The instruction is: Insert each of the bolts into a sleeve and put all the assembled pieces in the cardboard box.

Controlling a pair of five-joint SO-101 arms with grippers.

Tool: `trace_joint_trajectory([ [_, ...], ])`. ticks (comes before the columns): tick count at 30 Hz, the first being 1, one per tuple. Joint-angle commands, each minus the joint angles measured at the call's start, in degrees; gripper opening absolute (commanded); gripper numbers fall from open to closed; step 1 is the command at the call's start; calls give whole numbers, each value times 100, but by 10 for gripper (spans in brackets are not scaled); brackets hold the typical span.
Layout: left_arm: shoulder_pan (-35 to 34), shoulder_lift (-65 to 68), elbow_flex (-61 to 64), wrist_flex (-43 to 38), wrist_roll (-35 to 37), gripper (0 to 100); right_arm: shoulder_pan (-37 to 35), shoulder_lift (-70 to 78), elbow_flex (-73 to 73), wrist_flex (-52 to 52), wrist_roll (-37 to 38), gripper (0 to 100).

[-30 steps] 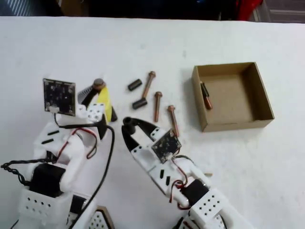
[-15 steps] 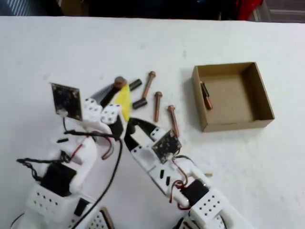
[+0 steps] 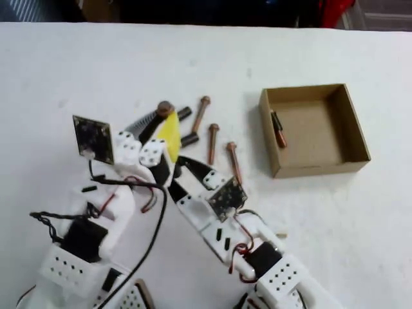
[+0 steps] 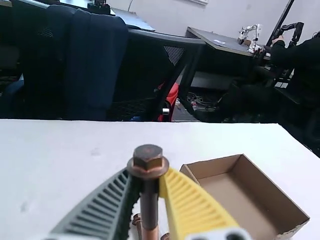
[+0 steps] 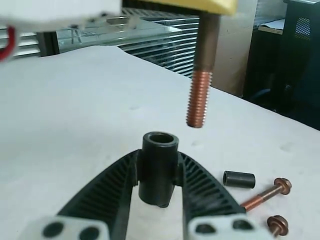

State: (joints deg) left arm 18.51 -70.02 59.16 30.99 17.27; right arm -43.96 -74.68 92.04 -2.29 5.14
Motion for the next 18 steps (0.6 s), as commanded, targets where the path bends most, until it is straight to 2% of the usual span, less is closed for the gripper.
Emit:
trace_joint_trajectory([
  [1,75,-110,-334,369,62,23,-13,-92,-88,-180,123,17],
  [9,92,-110,-501,668,62,23,-13,-92,-88,-180,123,17],
  [18,75,-664,-536,316,53,23,-13,-92,-88,-154,123,17],
])
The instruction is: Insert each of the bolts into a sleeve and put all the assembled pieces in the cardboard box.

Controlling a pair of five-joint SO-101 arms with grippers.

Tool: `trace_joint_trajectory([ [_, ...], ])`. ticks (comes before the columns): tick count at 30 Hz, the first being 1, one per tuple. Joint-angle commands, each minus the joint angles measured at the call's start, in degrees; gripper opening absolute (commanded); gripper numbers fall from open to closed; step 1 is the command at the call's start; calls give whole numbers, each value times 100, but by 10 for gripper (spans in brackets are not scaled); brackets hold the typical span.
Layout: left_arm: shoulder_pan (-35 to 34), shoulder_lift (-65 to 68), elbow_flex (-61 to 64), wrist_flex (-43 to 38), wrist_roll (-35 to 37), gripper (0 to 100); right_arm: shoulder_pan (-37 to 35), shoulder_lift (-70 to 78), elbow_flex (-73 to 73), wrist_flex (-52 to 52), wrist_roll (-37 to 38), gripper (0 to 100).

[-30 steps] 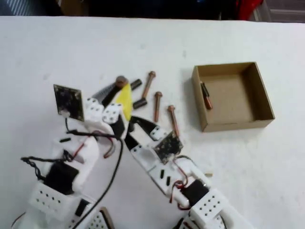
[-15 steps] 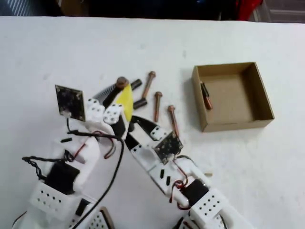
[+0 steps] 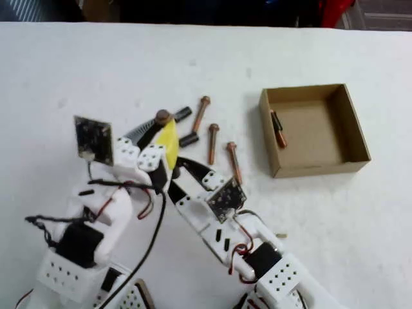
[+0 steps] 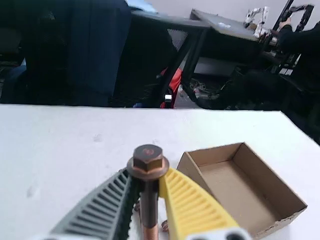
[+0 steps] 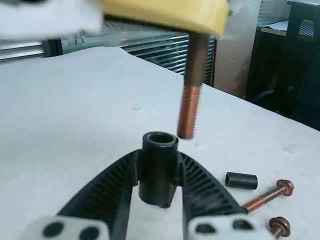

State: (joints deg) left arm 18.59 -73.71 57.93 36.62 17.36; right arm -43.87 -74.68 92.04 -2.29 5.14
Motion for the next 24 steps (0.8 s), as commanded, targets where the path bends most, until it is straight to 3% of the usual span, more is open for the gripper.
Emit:
trace_joint_trajectory([
  [1,66,-330,-404,-246,44,23,-22,-92,-88,-154,123,17],
  [15,66,-532,-396,563,44,23,-22,-92,-88,-154,123,17],
  [24,110,-541,352,220,44,23,-22,-92,-88,-154,123,17],
])
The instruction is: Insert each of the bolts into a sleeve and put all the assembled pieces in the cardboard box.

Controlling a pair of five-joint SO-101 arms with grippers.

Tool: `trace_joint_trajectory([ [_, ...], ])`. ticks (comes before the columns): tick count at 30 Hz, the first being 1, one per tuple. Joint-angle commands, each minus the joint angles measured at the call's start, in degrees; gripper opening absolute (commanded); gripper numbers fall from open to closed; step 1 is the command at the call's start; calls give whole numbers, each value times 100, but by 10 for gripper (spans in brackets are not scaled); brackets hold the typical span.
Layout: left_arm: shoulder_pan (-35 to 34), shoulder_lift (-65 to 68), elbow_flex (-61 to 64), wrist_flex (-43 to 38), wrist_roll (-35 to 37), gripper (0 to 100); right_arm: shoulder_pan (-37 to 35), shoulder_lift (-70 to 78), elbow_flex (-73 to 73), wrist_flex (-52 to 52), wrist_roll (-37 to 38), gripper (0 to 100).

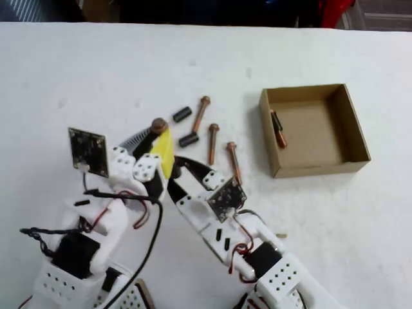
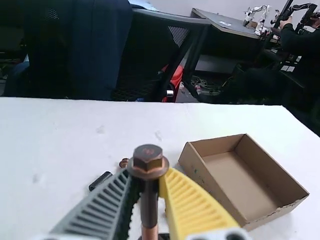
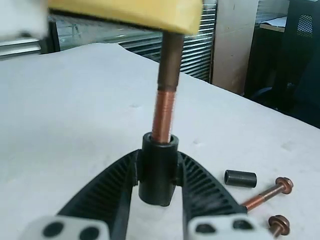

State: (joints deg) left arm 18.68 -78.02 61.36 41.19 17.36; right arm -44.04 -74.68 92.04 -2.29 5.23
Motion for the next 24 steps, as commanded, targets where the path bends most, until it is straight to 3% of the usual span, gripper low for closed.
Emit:
trace_joint_trajectory([
  [1,101,-110,35,-237,53,23,-4,-92,-88,-154,114,17],
  [6,101,-110,62,-193,70,23,-4,-92,-88,-154,114,17],
  [14,602,-119,53,932,70,23,-4,-92,-88,-163,114,17],
  [24,602,-119,440,958,44,24,-4,-92,-88,-154,123,17],
])
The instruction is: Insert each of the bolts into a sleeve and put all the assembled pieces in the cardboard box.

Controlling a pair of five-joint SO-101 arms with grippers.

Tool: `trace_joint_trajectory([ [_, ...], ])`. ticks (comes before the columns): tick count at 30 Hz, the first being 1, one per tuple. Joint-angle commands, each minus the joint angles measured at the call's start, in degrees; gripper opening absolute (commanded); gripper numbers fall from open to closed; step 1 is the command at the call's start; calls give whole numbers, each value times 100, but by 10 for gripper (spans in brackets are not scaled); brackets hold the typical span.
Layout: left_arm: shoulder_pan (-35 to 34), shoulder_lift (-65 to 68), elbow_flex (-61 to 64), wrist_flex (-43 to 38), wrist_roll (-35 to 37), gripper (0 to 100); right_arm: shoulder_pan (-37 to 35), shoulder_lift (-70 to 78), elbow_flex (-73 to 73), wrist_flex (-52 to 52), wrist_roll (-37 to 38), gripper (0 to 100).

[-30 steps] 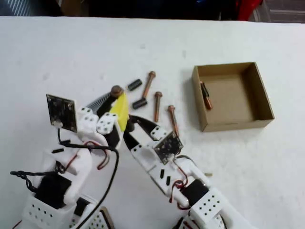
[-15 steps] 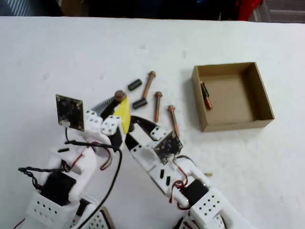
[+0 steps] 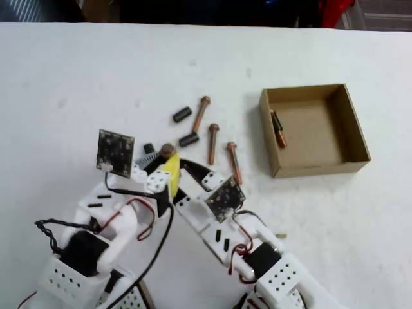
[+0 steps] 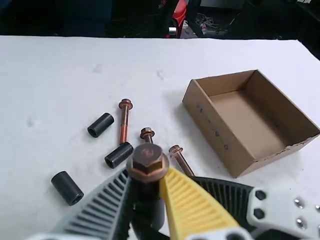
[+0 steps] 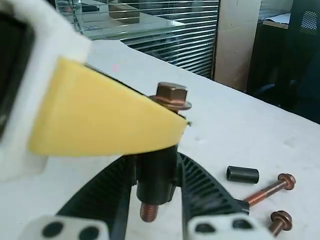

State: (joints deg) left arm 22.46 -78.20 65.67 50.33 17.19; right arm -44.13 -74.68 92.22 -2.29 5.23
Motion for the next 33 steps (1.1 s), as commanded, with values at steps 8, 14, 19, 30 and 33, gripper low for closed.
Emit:
trace_joint_trajectory([
  [8,207,-101,-44,-123,-448,122,13,-92,-105,-154,123,17],
  [14,110,-101,-35,-123,-501,256,13,-92,-105,-145,123,17],
  [19,-391,-92,-35,-123,-545,258,13,-92,-105,-145,123,17],
  [30,-514,-92,-35,-352,-1081,260,13,-92,-105,-145,123,17],
  [33,-734,-92,-149,-615,-1073,256,13,-92,-105,-145,123,17],
])
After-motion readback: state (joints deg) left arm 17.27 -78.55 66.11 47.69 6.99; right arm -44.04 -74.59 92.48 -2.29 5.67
